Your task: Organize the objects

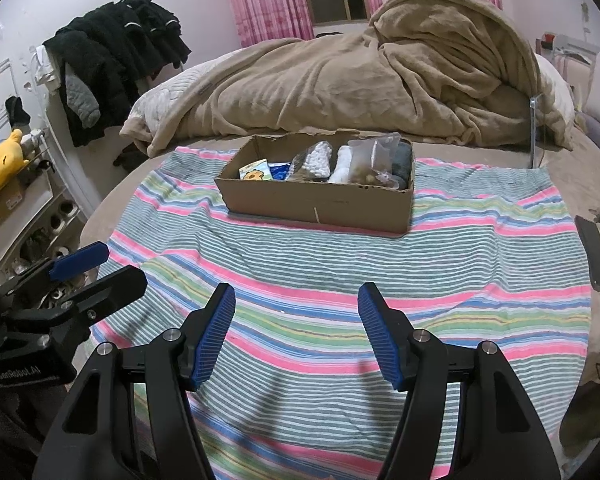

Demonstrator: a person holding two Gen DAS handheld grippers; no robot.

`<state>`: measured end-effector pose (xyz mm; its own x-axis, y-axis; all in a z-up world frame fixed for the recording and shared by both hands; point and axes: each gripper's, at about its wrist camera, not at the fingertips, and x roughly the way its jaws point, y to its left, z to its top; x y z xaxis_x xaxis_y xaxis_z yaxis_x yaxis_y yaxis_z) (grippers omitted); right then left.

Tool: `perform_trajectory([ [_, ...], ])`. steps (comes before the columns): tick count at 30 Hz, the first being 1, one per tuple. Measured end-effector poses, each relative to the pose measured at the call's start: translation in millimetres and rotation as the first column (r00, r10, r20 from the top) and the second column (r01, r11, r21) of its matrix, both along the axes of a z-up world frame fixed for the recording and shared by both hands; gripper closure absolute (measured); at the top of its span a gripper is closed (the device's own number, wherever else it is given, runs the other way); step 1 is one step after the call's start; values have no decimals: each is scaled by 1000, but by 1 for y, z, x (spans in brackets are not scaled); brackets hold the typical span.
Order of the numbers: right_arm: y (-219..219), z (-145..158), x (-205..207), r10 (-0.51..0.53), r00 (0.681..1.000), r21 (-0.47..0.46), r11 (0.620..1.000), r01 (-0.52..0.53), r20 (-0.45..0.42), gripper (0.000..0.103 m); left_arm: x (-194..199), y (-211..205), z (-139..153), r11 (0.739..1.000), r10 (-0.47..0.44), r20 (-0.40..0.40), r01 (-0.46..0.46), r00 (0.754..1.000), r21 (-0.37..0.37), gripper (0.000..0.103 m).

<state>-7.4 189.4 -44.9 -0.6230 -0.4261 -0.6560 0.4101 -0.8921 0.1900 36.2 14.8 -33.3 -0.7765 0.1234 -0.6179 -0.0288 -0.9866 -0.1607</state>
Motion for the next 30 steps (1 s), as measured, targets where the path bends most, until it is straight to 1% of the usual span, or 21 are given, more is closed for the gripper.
perform_trajectory([
  [24, -2, -1, -1, -12, 1000, 0, 1000, 12, 4, 36, 1, -6, 0, 1000, 5, 0, -5, 1000, 8, 13],
  [30, -2, -2, -2, -13, 1000, 0, 1000, 13, 6, 36, 1, -4, -2, 1000, -7, 0, 7, 1000, -5, 13],
])
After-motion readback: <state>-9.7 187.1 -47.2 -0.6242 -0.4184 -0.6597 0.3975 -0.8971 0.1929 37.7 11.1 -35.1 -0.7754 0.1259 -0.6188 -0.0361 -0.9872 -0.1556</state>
